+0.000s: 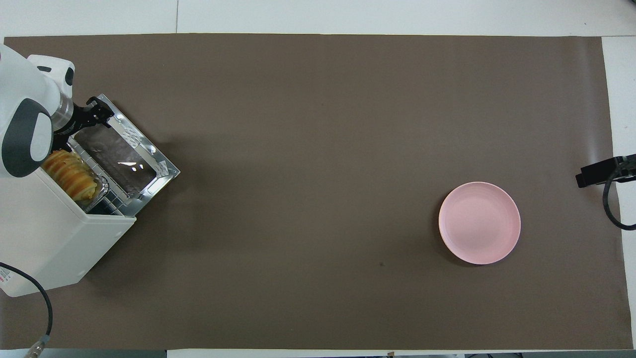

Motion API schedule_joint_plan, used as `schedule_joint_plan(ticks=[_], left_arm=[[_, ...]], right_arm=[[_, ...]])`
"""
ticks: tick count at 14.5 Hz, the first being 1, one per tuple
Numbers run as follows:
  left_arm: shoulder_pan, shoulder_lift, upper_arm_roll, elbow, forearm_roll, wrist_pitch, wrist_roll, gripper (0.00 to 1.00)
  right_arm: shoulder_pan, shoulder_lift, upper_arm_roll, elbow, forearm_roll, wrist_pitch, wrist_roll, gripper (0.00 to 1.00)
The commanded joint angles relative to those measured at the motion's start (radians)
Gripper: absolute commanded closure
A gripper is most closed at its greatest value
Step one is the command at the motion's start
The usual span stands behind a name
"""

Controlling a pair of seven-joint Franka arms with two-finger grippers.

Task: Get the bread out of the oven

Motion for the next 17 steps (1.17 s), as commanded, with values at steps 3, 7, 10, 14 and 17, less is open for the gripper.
schedule_joint_plan(ticks=[3, 7, 10, 14, 17], left_arm=[[0.039, -0.081, -0.008, -0.162, 0.027, 0.121, -0.02, 0.19], [0.028, -0.083, -0.008, -0.164, 0.027, 0.084, -0.017, 0.96], [0.005, -0.083, -0.012, -0.152, 0.027, 0.044, -0.01, 1.0], [-0.134, 0.0, -0.015, 0.096, -0.024, -0.123, -0.008, 1.0], [-0.31, 0.047, -0.015, 0.233, -0.055, -0.211, -0.008, 1.0]], right_arm=[[-0.013, -0.012, 0.008, -0.003, -0.003, -0.014, -0.006, 0.0], [-0.011, -0.014, 0.008, -0.003, -0.003, -0.014, -0.006, 0.0], [-0.013, -0.014, 0.008, -0.003, -0.003, -0.013, -0.006, 0.0], [-0.013, -0.014, 0.008, -0.003, -0.003, -0.013, -0.006, 0.0], [-0.013, -0.014, 0.008, -0.003, -0.003, -0.014, -0.006, 0.0]])
